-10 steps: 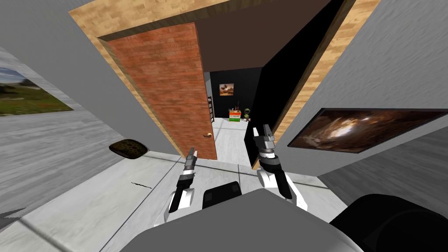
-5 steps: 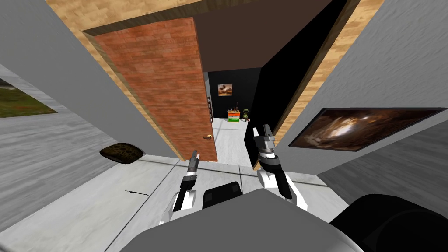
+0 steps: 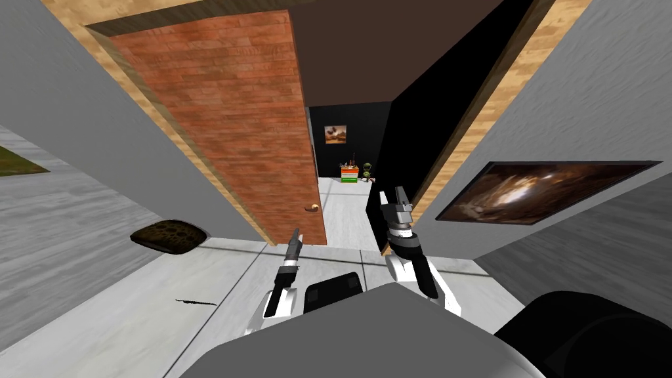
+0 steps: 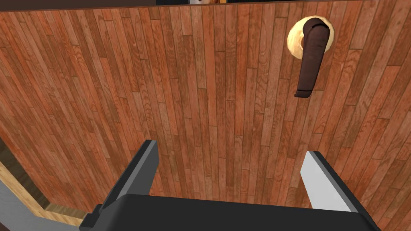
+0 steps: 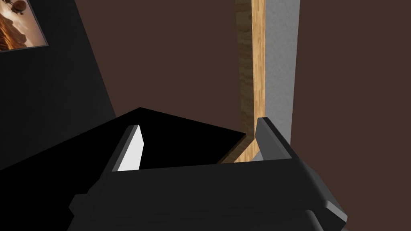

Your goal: Push the door open

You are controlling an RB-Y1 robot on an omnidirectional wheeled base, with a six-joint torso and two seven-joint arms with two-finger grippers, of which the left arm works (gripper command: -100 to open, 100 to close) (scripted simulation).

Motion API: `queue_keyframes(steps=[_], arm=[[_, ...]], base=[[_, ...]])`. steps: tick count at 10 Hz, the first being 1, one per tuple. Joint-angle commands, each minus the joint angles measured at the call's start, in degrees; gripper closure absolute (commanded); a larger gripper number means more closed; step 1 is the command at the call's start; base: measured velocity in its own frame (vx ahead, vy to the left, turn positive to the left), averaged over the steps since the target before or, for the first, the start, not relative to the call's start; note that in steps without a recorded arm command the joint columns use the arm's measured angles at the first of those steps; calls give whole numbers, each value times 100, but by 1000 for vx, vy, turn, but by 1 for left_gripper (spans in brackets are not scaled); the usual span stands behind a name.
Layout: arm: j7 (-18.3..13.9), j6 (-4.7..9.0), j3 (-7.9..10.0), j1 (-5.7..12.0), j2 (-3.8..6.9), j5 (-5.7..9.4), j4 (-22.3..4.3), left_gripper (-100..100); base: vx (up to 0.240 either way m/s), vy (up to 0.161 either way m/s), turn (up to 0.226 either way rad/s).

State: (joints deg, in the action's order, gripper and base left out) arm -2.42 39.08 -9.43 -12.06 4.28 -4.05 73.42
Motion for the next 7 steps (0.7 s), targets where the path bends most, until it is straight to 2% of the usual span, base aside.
queue_keyframes(steps=[1, 4, 5, 6, 7], arm=[[-14, 28, -41, 46, -15, 9, -212, -100], [-38, 93, -103, 146, -44, 26, -613, -100], [-53, 133, -141, 207, -65, 37, -858, -100], [-53, 133, -141, 207, -65, 37, -858, -100], [-60, 152, -158, 236, -76, 43, -973, -100]], base=[[85, 60, -60], [88, 58, -60], [119, 90, -85], [91, 81, -30], [56, 55, -20]])
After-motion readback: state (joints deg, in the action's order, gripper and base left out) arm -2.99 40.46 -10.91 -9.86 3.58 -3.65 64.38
